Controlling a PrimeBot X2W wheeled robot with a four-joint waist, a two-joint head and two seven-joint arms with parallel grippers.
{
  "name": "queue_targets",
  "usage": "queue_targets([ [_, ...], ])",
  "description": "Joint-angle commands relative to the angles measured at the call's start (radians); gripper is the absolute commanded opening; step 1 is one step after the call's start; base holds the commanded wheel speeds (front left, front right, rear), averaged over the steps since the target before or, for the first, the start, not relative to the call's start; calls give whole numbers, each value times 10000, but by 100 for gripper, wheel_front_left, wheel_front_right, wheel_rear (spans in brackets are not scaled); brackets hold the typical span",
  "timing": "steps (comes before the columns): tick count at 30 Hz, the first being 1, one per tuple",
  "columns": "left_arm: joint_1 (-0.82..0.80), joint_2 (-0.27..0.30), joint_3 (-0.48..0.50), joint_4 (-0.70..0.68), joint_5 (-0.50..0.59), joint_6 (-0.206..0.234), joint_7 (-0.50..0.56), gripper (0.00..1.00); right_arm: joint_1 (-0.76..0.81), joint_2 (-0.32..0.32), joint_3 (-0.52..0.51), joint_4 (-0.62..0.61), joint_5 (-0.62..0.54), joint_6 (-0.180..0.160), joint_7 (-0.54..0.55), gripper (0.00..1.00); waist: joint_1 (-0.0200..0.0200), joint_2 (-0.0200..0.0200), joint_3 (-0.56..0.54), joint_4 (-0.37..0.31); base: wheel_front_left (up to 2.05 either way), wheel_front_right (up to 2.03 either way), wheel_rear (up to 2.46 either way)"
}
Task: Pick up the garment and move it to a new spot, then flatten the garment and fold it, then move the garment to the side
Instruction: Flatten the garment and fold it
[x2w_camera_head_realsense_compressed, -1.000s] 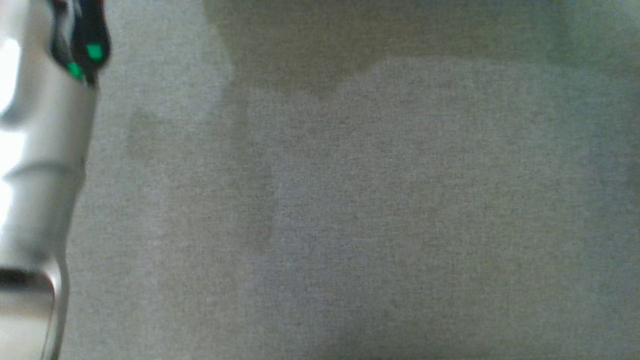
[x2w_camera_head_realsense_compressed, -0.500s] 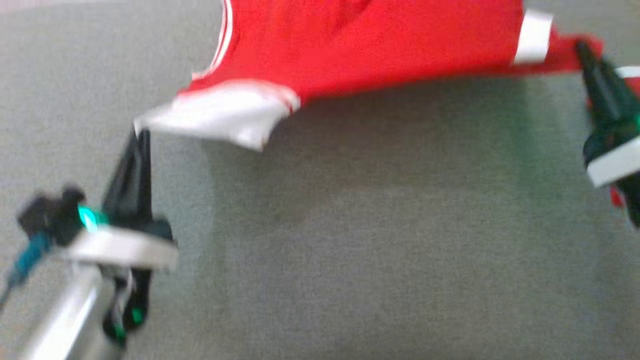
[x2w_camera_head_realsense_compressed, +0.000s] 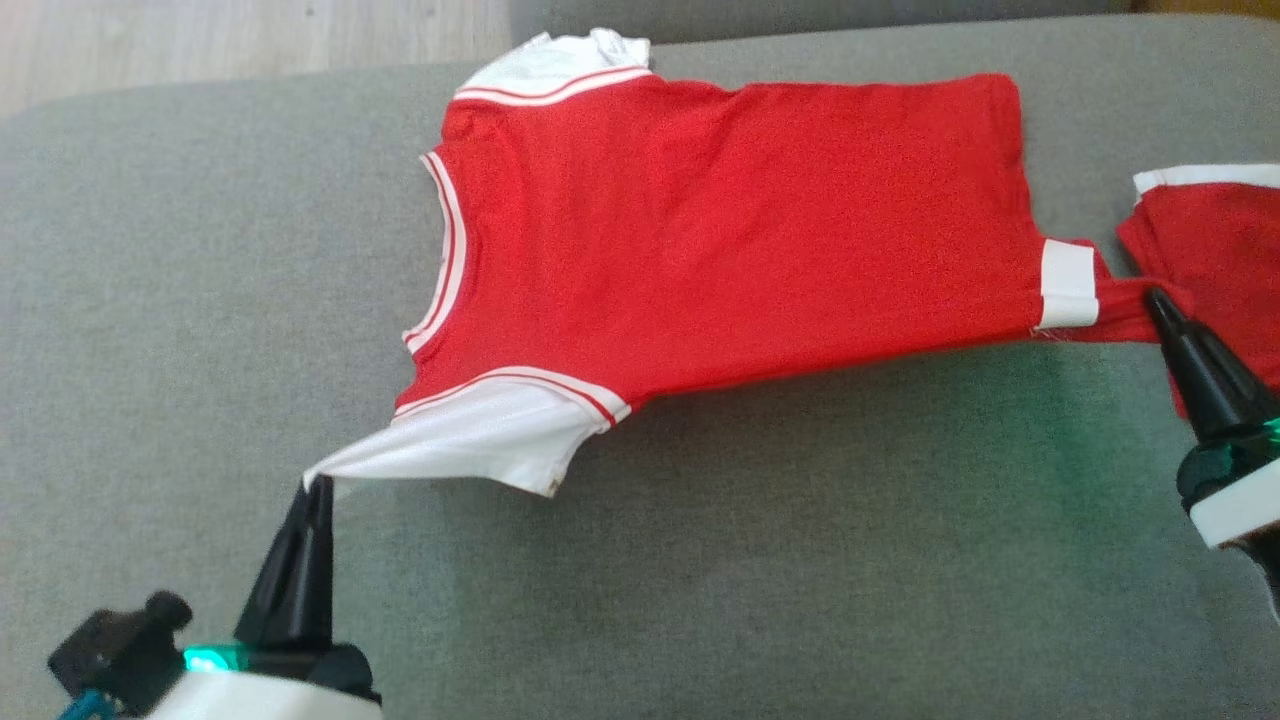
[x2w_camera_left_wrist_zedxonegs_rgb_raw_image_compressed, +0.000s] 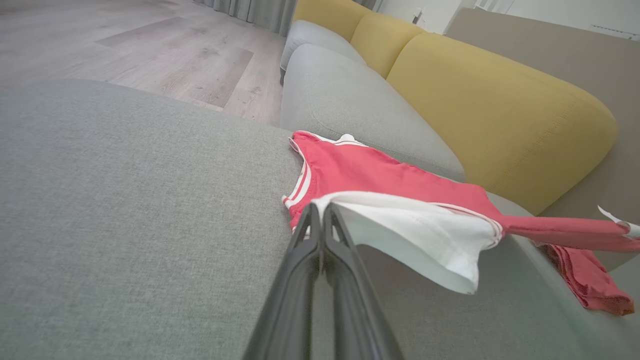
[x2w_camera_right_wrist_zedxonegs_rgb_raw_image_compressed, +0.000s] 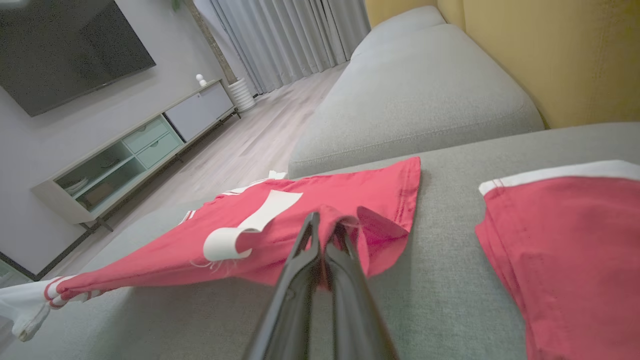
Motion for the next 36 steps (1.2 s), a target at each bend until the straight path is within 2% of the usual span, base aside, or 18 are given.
queue_targets([
  [1,-629,189,537,-316,3,53,-51,0,-21,-372,-198,-234,82,-7,-37,0,2,-1,199,-51,0,0,0],
  [6,-2016,-264,448,404,-164,-341,104,0,-442,59,76,15,154,-7,-37,0,2,-1,817,-120,0,0,0],
  [15,-5594,-1184,-135,3282,254,-1390,378,0,-2127,557,825,1308,298,-7,-33,0,2,-1,1997,-126,0,0,0],
  [20,-7032,-1432,-314,4724,477,-1907,388,0,-2992,765,1259,1859,384,-7,-30,0,2,-1,2418,-192,0,0,0],
  [26,-7951,-1646,-557,5936,714,-2478,127,0,-3595,913,1897,2310,606,-7,3,0,2,-1,2601,-199,0,0,0],
  [27,-8049,-1677,-587,6120,759,-2541,50,0,-3663,925,1976,2384,650,-7,1,17,2,-1,2604,-199,0,0,0],
  [28,-8049,-1677,-587,6120,759,-2541,50,0,-3663,925,1976,2384,650,-7,1,17,2,-1,2604,-199,0,0,0],
  [29,-8132,-1708,-601,6298,817,-2558,-43,0,-3719,934,2024,2495,696,-7,-2,64,2,-1,2598,-198,0,0,0],
  [30,-8196,-1738,-622,6462,867,-2590,-131,14,-3778,950,2040,2628,702,-7,-7,100,2,-1,2584,-200,0,0,0],
  [31,-8218,-1761,-678,6599,907,-2676,-191,46,-3831,975,2043,2742,672,-7,-13,100,2,-1,2552,-204,0,0,0],
  [32,-8217,-1776,-736,6697,964,-2747,-263,100,-3861,993,2050,2834,617,-7,-19,100,2,-1,2504,-208,0,0,0],
  [36,-7733,-1785,-715,6729,1149,-2630,-627,100,-3823,1054,1812,3112,-57,-7,-32,100,2,-1,2231,-276,0,0,0],
])
